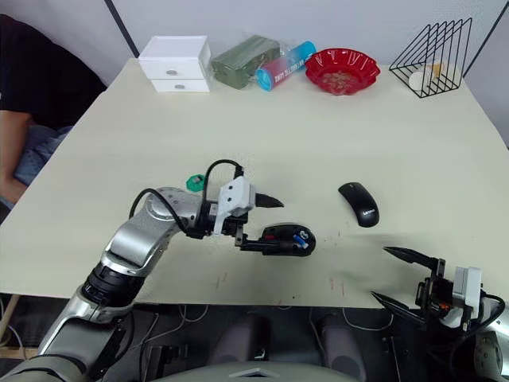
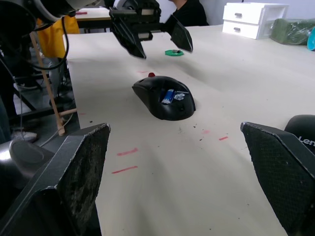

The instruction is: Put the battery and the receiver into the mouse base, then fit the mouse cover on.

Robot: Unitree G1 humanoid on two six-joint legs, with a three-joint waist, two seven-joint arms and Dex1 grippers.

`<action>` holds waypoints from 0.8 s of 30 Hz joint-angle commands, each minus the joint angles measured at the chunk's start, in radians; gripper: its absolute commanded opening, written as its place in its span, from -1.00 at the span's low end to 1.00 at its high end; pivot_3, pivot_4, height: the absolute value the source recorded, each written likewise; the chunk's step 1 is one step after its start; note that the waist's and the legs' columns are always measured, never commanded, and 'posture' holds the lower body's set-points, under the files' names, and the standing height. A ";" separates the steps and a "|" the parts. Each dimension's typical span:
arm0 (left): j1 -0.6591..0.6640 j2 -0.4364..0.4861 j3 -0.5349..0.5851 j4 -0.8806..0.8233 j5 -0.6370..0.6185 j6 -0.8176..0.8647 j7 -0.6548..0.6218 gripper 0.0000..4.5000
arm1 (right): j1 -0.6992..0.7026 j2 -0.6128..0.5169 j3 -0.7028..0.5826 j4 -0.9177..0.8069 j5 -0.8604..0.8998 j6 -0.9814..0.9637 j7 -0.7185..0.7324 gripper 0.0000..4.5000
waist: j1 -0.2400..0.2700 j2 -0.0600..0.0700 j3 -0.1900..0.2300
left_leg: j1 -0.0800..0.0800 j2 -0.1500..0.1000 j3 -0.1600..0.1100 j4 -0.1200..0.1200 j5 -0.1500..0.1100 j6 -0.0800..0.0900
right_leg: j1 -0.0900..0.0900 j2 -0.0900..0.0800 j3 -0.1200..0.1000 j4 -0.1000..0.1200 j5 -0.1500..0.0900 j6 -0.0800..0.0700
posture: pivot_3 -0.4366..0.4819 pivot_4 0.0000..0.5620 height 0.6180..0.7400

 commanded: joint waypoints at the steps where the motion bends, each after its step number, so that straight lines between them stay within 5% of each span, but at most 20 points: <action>1: 0.050 0.009 0.153 0.009 -0.039 -0.025 0.088 0.99 | -0.007 0.012 -0.026 -0.007 0.016 -0.027 -0.006 1.00 | -0.001 0.000 0.000 | 0.000 0.000 0.000 0.000 0.000 0.000 | 0.000 0.000 0.000 0.000 0.000 0.000 | -0.05 -0.47 1.00; 9: 0.126 0.019 0.357 0.183 -0.060 -0.104 0.209 0.99 | -0.004 0.030 -0.013 -0.011 -0.002 -0.043 -0.034 1.00 | 0.001 0.001 0.001 | 0.000 0.000 0.000 0.000 0.000 0.000 | 0.000 -0.001 -0.001 0.000 0.000 0.000 | -0.05 -0.47 1.00; 24: -0.065 0.136 0.362 0.739 -0.025 -0.437 0.015 0.99 | 0.010 0.041 0.006 -0.039 -0.015 -0.045 -0.055 1.00 | 0.001 0.000 0.001 | 0.000 0.000 0.001 0.000 0.000 0.000 | 0.000 -0.001 -0.001 0.000 0.000 0.000 | -0.05 -0.47 1.00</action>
